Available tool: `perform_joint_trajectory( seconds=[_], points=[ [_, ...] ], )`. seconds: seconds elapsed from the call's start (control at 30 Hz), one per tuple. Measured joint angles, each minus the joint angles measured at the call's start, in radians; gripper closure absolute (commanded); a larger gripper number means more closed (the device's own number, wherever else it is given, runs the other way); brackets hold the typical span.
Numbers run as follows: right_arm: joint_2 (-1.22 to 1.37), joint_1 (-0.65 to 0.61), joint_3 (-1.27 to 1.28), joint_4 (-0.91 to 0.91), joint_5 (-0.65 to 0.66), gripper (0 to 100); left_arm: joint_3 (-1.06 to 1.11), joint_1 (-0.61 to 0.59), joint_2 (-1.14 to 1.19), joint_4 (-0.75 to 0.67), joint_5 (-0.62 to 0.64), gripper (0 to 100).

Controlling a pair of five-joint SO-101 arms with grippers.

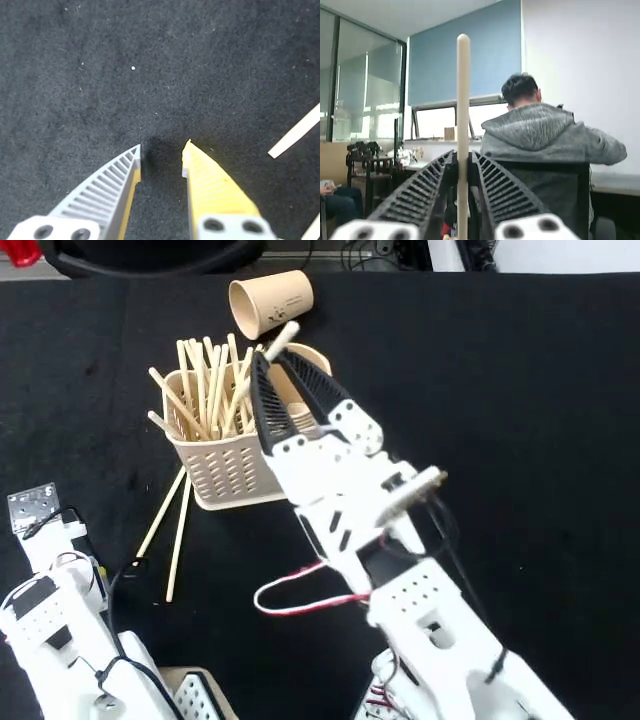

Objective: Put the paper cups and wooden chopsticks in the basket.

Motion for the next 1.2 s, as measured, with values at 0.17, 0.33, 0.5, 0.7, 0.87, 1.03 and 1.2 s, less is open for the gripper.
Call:
perform_joint_trajectory(
  seconds=[0.17,0.33,0.5,0.7,0.87,1.03,1.2],
  points=[
    [0.055,-0.003,-0.005,-0.003,0.0,98.6,0.0,0.0,0.0,0.0,0.0,86],
    [0.057,-0.032,-0.005,0.106,0.04,96.3,0.0,0.0,0.0,0.0,0.0,86],
    [0.057,-0.038,-0.005,0.215,0.054,77.9,0.0,0.0,0.0,0.0,0.0,86],
    [0.057,-0.086,-0.005,0.315,0.054,72.5,0.0,0.0,0.0,0.0,0.0,86],
    [0.057,-0.094,-0.069,0.39,0.054,72.6,0.0,0.0,0.0,0.0,0.0,86],
    [-0.06,-0.049,-0.172,0.585,0.054,72.6,0.0,0.015,0.0,0.0,0.002,85],
    [-0.301,0.087,-0.311,0.97,-0.044,72.7,-0.064,0.095,0.0,0.091,0.0,82]
  ],
)
